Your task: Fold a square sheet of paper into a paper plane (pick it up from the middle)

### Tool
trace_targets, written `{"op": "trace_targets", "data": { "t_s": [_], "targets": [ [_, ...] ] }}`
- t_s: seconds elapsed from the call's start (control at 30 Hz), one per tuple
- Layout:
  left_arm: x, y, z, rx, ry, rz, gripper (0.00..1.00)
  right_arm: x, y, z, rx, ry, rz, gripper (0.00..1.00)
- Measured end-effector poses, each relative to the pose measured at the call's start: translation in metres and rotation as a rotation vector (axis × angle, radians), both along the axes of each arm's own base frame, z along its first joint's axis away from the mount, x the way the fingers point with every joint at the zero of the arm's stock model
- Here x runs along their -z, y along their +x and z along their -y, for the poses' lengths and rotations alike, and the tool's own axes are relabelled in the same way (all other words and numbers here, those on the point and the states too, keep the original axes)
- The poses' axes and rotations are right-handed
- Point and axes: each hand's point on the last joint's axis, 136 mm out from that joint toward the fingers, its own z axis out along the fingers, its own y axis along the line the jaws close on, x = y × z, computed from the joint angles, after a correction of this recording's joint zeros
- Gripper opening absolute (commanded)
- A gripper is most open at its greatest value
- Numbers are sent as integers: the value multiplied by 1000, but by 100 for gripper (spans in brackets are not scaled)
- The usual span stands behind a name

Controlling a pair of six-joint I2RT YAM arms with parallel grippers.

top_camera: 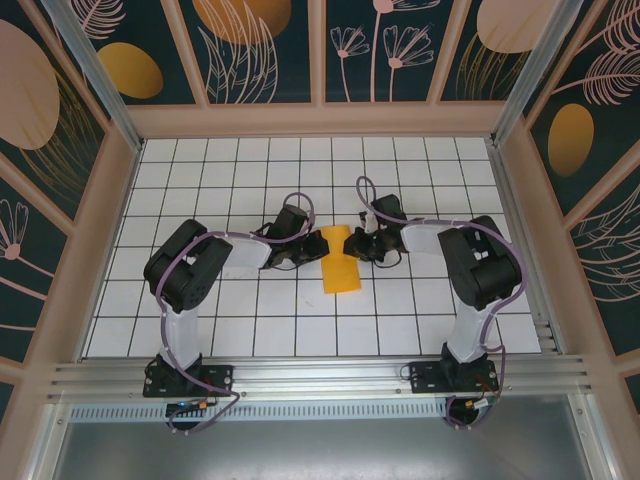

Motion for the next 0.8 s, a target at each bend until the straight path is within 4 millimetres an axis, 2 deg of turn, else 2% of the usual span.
{"op": "trace_targets", "data": {
  "t_s": [0.3, 0.53, 0.8],
  "targets": [
    [0, 0, 0, 0, 0, 0, 4, -7, 3, 0, 4, 12, 24, 17],
    [0, 0, 0, 5, 3, 5, 4, -30, 31, -12, 4, 46, 100, 17],
    [0, 0, 1, 11, 9, 6, 4, -2, 34, -9, 16, 9, 53, 16]
  ]
}}
